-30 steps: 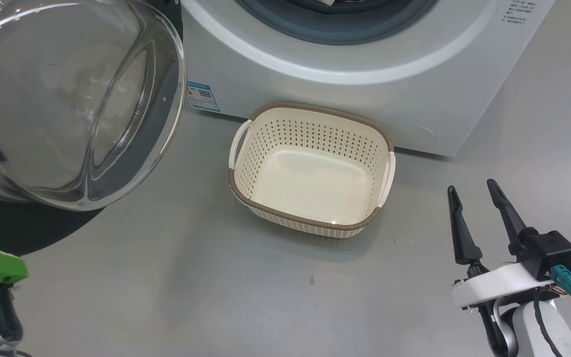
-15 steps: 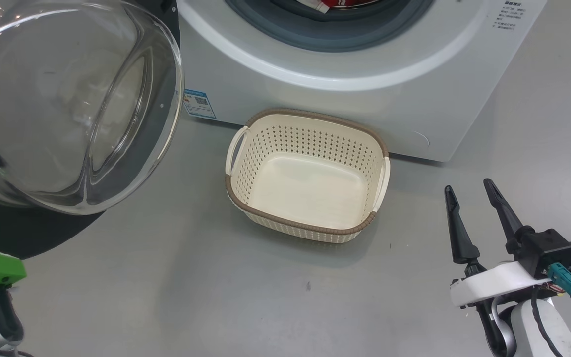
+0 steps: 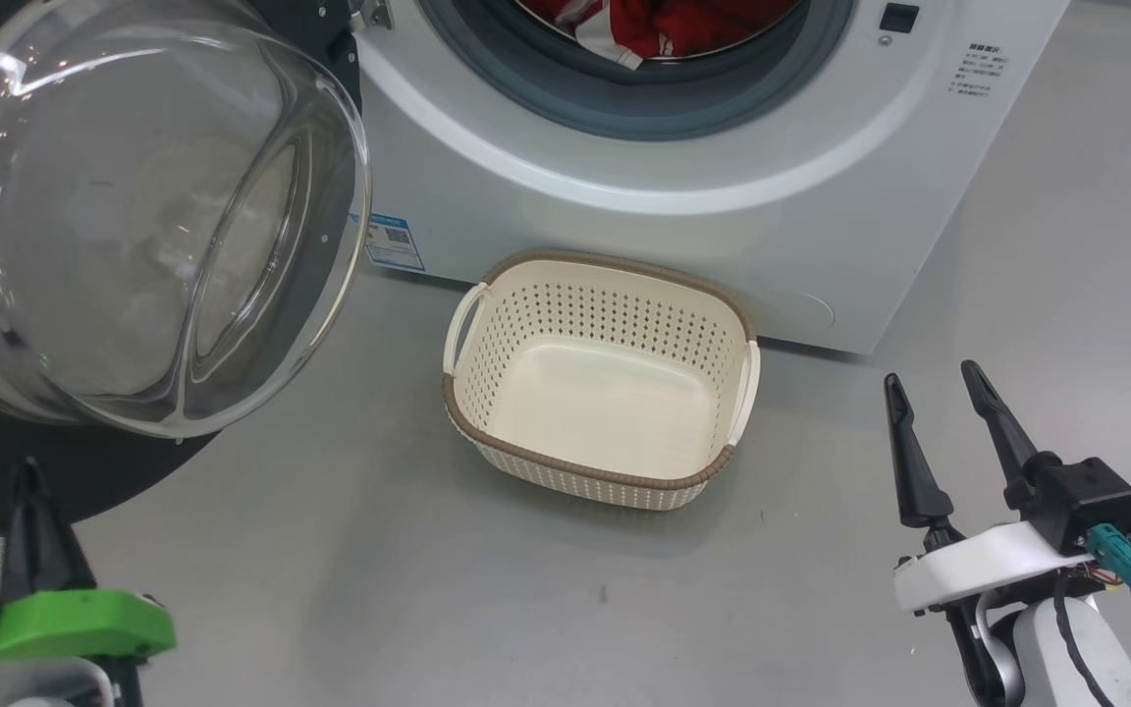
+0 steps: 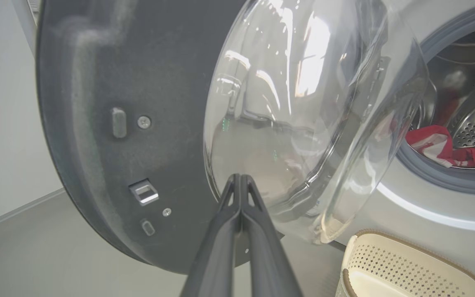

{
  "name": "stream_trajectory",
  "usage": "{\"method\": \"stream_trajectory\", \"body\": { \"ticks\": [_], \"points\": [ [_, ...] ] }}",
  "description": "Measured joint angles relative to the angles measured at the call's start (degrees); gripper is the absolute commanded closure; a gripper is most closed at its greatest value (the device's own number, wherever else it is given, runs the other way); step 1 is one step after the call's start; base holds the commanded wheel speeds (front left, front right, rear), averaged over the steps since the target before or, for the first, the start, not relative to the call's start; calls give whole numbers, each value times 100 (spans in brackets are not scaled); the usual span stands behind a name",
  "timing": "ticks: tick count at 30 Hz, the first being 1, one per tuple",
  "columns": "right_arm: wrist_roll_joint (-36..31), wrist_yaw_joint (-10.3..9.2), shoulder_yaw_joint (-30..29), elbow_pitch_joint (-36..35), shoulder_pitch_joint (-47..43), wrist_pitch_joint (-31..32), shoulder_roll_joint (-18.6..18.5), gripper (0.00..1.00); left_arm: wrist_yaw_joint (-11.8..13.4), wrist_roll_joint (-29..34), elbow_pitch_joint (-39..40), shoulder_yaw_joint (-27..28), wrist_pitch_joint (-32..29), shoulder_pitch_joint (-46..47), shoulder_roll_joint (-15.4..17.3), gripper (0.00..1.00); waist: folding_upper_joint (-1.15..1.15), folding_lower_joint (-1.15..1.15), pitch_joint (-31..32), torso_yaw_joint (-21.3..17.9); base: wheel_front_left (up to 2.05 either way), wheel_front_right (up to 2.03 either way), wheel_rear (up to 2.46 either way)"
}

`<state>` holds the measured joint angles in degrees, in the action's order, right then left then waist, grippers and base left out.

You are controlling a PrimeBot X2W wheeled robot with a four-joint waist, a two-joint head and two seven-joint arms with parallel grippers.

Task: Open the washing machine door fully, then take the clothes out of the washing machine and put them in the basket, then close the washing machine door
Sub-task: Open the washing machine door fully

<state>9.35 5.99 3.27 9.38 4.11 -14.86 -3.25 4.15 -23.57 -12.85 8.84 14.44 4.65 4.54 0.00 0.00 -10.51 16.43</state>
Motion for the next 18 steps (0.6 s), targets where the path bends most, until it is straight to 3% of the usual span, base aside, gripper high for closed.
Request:
{"method": "stream_trajectory", "body": {
  "ticks": [9, 12, 13, 14, 18],
  "points": [
    [7, 1, 67, 5, -98, 0, 20, 0, -300, 205, 403, -586, 0, -474, -126, 100, 0, 0, 207, -61, 0, 0, 0],
    [7, 2, 99, 4, -109, 0, 33, 0, -400, 207, 434, -787, 0, -549, -153, 64, 0, 0, 253, -121, 0, 0, 0],
    [8, 3, 107, 4, -112, 0, 40, 0, -405, 207, 450, -859, 0, -581, -153, 23, 0, 0, 268, -143, 0, 0, 0],
    [9, 9, 120, 4, -115, 0, 41, 0, -434, 210, 474, -916, 0, -607, -155, 0, 0, 0, 284, -166, 0, 0, 0],
    [18, 10, 180, -3, -120, 0, 47, 0, -471, 291, 626, -1031, 0, -681, -154, 0, 0, 0, 332, -281, 0, 0, 0]
  ]
}}
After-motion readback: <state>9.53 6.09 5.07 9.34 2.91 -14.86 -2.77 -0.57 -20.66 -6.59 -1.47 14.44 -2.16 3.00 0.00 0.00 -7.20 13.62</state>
